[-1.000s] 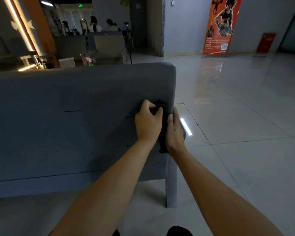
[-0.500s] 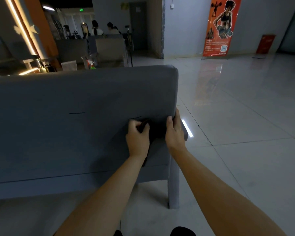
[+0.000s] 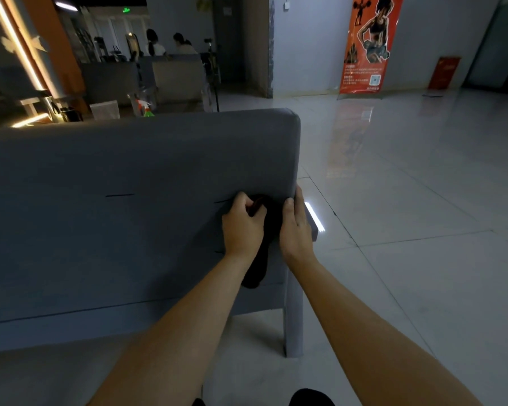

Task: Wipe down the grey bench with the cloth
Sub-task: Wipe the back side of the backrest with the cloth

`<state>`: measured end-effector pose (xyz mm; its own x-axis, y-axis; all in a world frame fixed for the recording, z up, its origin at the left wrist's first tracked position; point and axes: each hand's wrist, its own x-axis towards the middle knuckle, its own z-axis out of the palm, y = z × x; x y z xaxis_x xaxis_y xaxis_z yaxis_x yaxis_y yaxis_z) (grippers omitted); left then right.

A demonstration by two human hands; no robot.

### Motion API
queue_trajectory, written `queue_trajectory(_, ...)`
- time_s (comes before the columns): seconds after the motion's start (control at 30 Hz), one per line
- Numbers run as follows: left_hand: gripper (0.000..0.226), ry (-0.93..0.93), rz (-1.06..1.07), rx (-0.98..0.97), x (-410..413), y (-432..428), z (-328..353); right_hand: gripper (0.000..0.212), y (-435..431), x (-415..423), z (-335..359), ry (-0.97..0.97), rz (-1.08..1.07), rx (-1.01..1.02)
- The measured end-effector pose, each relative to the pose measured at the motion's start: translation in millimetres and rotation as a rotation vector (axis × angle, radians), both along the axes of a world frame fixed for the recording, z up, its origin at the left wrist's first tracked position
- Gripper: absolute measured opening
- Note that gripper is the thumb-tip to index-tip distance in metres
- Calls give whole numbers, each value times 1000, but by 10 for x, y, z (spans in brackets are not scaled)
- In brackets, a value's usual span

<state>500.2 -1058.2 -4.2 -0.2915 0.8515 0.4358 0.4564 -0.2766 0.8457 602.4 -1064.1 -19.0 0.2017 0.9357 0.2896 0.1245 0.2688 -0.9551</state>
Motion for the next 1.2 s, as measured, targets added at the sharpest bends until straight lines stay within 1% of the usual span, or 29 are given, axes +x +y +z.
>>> queue_trajectory(0.13, 21, -3, 10, -45, -28, -46, -56, 52, -7, 2, -21, -4, 2, 12)
queue_trajectory(0.27, 14, 2, -93, 61, 84, -169, 164, 60, -3, -29, -18, 32, 4, 11)
queue_trajectory(0.33, 13, 21, -104, 115, 190, -115, 343, 63, -13, -24, 2, 55, -4, 6)
queue_trajectory(0.47, 17, 43, -68, 129, 205, -21, 305, 55, -43, 7, -12, 53, 7, 0)
queue_trajectory(0.57, 20, 35, -45, 79, 102, 10, 113, 53, -36, 7, -24, 36, 9, -15)
queue_trajectory(0.73, 25, 31, 21, -100, -178, -44, -385, 54, -40, -17, -38, 34, 11, -25)
queue_trajectory(0.8, 25, 4, 24, -122, -203, -98, -441, 55, -22, -42, -30, 34, -4, -27)
queue_trajectory(0.9, 17, -37, 0, -69, -83, -148, -288, 54, 1, -49, -33, 53, -5, -7)
queue_trajectory(1.0, 11, -47, -57, 64, 111, -164, 74, 53, -22, -9, -27, 62, 11, 7)
queue_trajectory(1.1, 9, 19, -98, 175, 205, -112, 359, 56, -15, -4, -32, 89, 28, 20)
queue_trajectory(1.17, 6, 50, -101, 177, 173, -45, 346, 59, -4, -1, -44, 70, 21, 27)
queue_trajectory(1.2, 6, 55, -99, 164, 143, -10, 300, 57, -9, 2, -41, 60, 14, 25)
